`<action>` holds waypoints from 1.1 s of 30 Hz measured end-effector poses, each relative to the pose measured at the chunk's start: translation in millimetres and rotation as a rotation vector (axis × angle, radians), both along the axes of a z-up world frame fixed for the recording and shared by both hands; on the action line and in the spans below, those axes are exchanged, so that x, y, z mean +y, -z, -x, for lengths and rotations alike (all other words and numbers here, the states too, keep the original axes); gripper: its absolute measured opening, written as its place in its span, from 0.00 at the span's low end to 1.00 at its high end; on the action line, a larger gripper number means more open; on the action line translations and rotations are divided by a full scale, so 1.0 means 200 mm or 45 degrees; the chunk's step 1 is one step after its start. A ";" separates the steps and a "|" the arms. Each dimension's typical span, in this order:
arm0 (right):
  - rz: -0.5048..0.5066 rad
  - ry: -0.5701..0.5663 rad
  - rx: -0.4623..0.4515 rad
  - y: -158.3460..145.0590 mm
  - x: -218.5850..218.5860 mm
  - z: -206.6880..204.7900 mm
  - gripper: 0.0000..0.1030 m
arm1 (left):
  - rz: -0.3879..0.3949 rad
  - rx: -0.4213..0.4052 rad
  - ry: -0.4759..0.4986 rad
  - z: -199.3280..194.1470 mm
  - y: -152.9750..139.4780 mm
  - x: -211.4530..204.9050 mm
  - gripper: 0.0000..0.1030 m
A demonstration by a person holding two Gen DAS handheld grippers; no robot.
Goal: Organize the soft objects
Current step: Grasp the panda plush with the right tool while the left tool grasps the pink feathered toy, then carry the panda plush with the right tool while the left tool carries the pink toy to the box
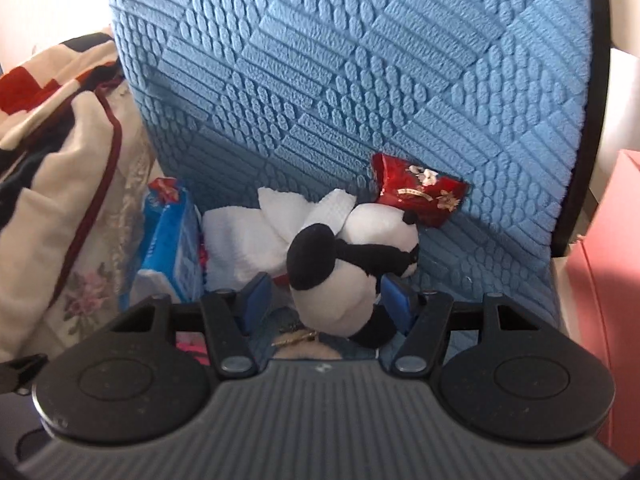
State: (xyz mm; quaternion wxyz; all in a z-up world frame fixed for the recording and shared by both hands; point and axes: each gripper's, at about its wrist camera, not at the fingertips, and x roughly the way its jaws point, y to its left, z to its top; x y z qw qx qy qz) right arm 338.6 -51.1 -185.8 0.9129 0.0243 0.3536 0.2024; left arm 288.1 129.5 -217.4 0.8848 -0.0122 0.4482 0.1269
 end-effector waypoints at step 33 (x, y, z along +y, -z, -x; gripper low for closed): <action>0.072 0.015 0.073 -0.09 -0.17 0.06 0.44 | 0.310 -0.086 -0.134 0.25 -0.05 0.04 0.38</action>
